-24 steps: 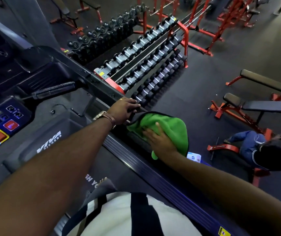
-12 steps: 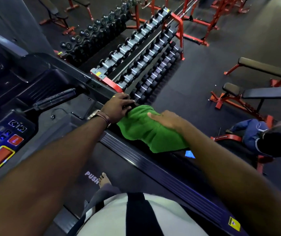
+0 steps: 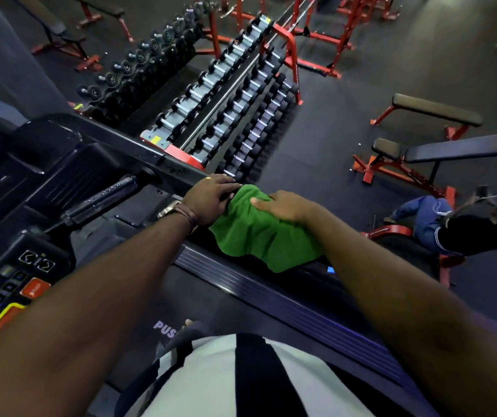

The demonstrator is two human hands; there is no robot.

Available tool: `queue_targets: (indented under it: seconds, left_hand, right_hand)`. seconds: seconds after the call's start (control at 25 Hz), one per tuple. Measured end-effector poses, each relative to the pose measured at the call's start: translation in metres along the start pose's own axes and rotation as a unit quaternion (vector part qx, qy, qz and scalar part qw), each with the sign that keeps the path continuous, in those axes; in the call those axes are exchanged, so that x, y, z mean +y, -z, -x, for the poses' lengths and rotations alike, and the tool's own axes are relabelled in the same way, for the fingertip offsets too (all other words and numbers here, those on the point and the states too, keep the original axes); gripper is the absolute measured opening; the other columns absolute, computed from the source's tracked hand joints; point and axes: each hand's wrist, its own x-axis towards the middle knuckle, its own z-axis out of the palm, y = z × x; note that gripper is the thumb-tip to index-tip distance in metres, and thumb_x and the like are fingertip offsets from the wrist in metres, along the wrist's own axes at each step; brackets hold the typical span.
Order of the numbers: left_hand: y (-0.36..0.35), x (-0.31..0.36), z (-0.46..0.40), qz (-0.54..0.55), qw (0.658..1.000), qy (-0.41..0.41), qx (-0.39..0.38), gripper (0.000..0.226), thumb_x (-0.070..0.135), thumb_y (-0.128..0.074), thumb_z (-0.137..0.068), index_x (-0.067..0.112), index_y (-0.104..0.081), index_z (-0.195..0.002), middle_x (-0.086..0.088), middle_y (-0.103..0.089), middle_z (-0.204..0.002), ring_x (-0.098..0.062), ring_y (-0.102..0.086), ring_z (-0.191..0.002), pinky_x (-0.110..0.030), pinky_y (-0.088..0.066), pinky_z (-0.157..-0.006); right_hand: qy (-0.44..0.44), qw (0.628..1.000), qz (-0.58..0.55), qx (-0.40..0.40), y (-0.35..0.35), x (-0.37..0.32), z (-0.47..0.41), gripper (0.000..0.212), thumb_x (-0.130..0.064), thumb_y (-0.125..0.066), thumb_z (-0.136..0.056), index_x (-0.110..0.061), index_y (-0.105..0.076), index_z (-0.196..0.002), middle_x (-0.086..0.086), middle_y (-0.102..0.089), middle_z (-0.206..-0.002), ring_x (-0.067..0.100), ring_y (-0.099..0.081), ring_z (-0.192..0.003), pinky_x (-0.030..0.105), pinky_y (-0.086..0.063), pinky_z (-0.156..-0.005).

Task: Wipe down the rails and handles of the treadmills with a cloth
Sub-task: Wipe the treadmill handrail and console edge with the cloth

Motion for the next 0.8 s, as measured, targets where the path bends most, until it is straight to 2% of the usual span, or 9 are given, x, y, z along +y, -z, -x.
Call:
queue_targets:
  seconds: [0.08, 0.2, 0.28, 0.36, 0.44, 0.52, 0.64, 0.76, 0.8]
  left_hand:
    - [0.005, -0.011, -0.001, -0.006, 1.0, -0.02, -0.008, 0.033, 0.014, -0.056, -0.09, 0.011, -0.063, -0.122, -0.014, -0.061, -0.125, -0.031, -0.054, -0.116, -0.035, -0.041, -0.102]
    - [0.012, -0.028, -0.003, -0.019, 1.0, -0.022, 0.0, 0.031, 0.02, -0.054, -0.093, 0.012, -0.064, -0.122, -0.013, -0.062, -0.124, -0.03, -0.055, -0.115, -0.038, -0.044, -0.1]
    - [0.015, -0.032, -0.007, -0.026, 0.999, -0.041, -0.003, 0.03, 0.02, -0.053, -0.094, 0.01, -0.065, -0.12, -0.013, -0.065, -0.118, -0.03, -0.057, -0.111, -0.037, -0.045, -0.097]
    - [0.018, -0.036, -0.009, -0.027, 0.998, -0.065, -0.007, 0.028, 0.018, -0.054, -0.093, 0.008, -0.066, -0.117, -0.015, -0.067, -0.114, -0.031, -0.059, -0.108, -0.036, -0.045, -0.095]
    - [0.021, -0.048, -0.009, -0.025, 0.997, -0.078, 0.004, 0.027, 0.017, -0.055, -0.093, 0.007, -0.067, -0.115, -0.015, -0.067, -0.111, -0.032, -0.06, -0.105, -0.035, -0.045, -0.093]
    - [0.025, -0.059, -0.008, -0.025, 0.997, -0.075, 0.008, 0.028, 0.019, -0.054, -0.094, 0.009, -0.067, -0.116, -0.014, -0.067, -0.111, -0.031, -0.06, -0.105, -0.034, -0.045, -0.092]
    - [0.028, -0.07, -0.01, -0.03, 0.996, -0.088, -0.001, 0.029, 0.023, -0.052, -0.095, 0.01, -0.066, -0.118, -0.013, -0.067, -0.112, -0.03, -0.06, -0.103, -0.034, -0.046, -0.092]
    - [0.03, -0.081, -0.009, -0.032, 0.994, -0.101, 0.009, 0.03, 0.024, -0.053, -0.095, 0.011, -0.066, -0.118, -0.013, -0.067, -0.111, -0.031, -0.06, -0.102, -0.034, -0.046, -0.09]
    - [0.03, -0.084, -0.009, -0.033, 0.994, -0.107, 0.016, 0.029, 0.024, -0.053, -0.095, 0.011, -0.066, -0.118, -0.012, -0.068, -0.11, -0.03, -0.06, -0.101, -0.034, -0.046, -0.089]
  right_hand:
    - [0.025, 0.989, 0.077, 0.128, -0.016, 0.014, 0.007, 0.072, -0.084, -0.024, -0.081, -0.033, -0.058, -0.119, 0.005, -0.068, -0.116, 0.031, -0.064, -0.104, 0.039, -0.046, -0.082]
    - [-0.051, 0.946, 0.154, 0.28, -0.05, 0.007, 0.011, 0.066, -0.075, -0.019, -0.087, -0.029, -0.058, -0.112, 0.009, -0.069, -0.099, 0.033, -0.065, -0.085, 0.039, -0.041, -0.067]
    - [-0.023, 0.909, 0.234, 0.344, -0.078, -0.014, -0.001, 0.056, -0.058, -0.026, -0.093, -0.021, -0.056, -0.123, 0.013, -0.066, -0.106, 0.034, -0.062, -0.085, 0.041, -0.044, -0.072]
    - [0.066, 0.847, 0.316, 0.423, -0.105, -0.009, -0.004, 0.05, -0.034, -0.029, -0.098, -0.013, -0.042, -0.142, 0.022, -0.055, -0.131, 0.041, -0.058, -0.104, 0.051, -0.044, -0.086]
    - [0.125, 0.799, 0.382, 0.448, -0.116, 0.014, 0.003, 0.052, -0.021, -0.029, -0.101, -0.01, -0.028, -0.151, 0.027, -0.038, -0.149, 0.047, -0.047, -0.124, 0.058, -0.038, -0.098]
    - [0.132, 0.766, 0.435, 0.455, -0.124, 0.019, 0.007, 0.054, -0.019, -0.032, -0.101, -0.011, -0.021, -0.154, 0.024, -0.025, -0.156, 0.046, -0.037, -0.135, 0.059, -0.034, -0.104]
    - [0.165, 0.743, 0.505, 0.407, -0.134, 0.004, -0.003, 0.063, -0.025, -0.038, -0.096, -0.011, -0.017, -0.154, 0.013, -0.016, -0.161, 0.041, -0.025, -0.144, 0.06, -0.026, -0.111]
    - [0.199, 0.696, 0.569, 0.389, -0.126, 0.013, 0.0, 0.067, -0.027, -0.039, -0.095, -0.011, -0.014, -0.155, 0.006, -0.008, -0.163, 0.034, -0.011, -0.148, 0.061, -0.011, -0.115]
    - [0.201, 0.694, 0.577, 0.382, -0.124, 0.013, 0.001, 0.069, -0.026, -0.039, -0.095, -0.012, -0.011, -0.156, 0.005, -0.004, -0.164, 0.034, -0.006, -0.149, 0.061, -0.008, -0.116]
